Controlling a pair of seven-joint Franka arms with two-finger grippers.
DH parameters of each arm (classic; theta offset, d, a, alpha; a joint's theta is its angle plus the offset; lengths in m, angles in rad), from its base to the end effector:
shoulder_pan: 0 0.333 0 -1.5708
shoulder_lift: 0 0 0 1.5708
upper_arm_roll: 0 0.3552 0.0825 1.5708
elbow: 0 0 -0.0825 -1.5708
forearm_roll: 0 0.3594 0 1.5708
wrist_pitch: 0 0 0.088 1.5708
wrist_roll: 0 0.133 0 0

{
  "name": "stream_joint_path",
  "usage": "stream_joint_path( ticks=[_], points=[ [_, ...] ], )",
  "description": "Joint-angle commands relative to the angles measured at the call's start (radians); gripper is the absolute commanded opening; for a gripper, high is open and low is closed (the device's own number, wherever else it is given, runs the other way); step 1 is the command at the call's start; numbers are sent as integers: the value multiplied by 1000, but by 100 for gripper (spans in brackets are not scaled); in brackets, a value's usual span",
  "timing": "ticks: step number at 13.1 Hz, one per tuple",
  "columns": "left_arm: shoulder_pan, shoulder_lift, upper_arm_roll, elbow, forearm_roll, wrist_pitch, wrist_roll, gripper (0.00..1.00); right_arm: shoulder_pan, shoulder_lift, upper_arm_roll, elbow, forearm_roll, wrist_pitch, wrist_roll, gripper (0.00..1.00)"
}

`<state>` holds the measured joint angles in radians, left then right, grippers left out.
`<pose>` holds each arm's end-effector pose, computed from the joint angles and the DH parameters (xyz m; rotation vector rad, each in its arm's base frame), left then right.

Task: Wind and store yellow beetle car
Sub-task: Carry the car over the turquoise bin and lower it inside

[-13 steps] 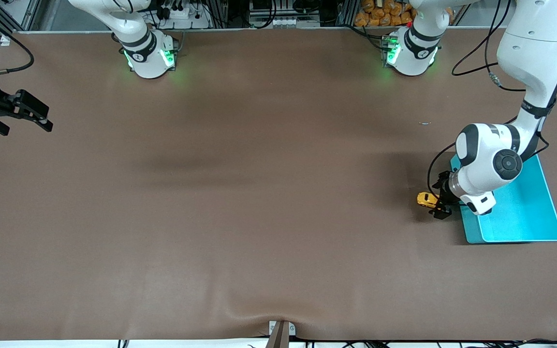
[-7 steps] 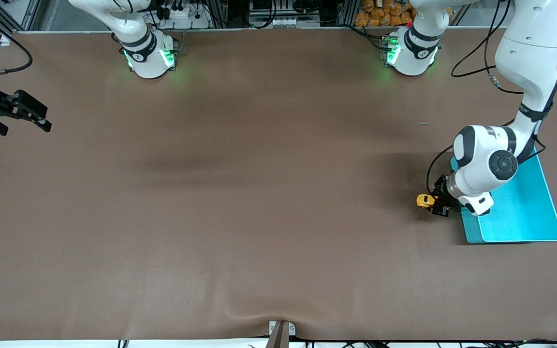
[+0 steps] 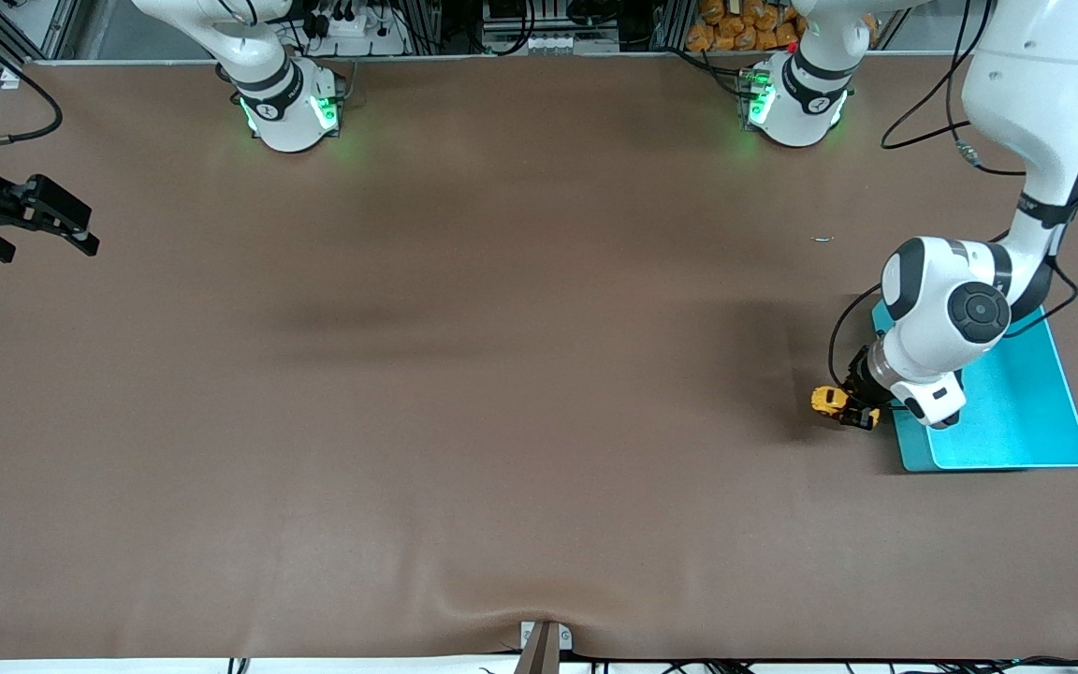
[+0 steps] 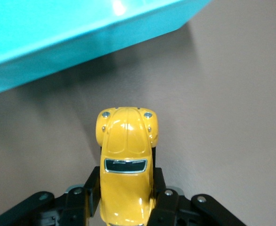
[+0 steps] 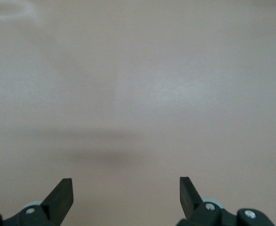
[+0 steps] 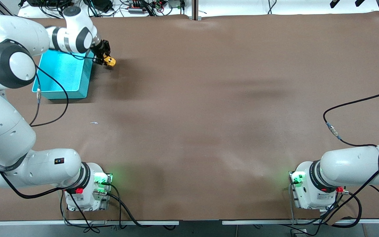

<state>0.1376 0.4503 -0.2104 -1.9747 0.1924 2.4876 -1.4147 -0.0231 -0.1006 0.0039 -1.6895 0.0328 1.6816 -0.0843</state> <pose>0.6229 -0.0355 0.2784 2.5521 1.7785 0.1227 0.5072 -0.0056 0.6465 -3.1091 -0.0979 -0.1467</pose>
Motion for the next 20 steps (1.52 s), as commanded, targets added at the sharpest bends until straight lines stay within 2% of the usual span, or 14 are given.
stream_joint_path(
  ticks=[1, 9, 12, 20],
  points=[
    [-6, -61, -13, 66, 42, -126, 40, 0, -1, -16, 1, -15, -14, 0, 18, 100],
    [56, -153, -15, 92, 27, -263, 440, 0, -3, -14, 1, -15, -14, 0, 18, 100],
    [83, -160, -15, 92, 25, -277, 531, 0, -3, -14, 1, -15, -14, 0, 18, 100],
    [206, -170, -12, 76, 25, -365, 942, 0, -11, -13, 1, -15, -14, 0, 17, 100]
  ],
)
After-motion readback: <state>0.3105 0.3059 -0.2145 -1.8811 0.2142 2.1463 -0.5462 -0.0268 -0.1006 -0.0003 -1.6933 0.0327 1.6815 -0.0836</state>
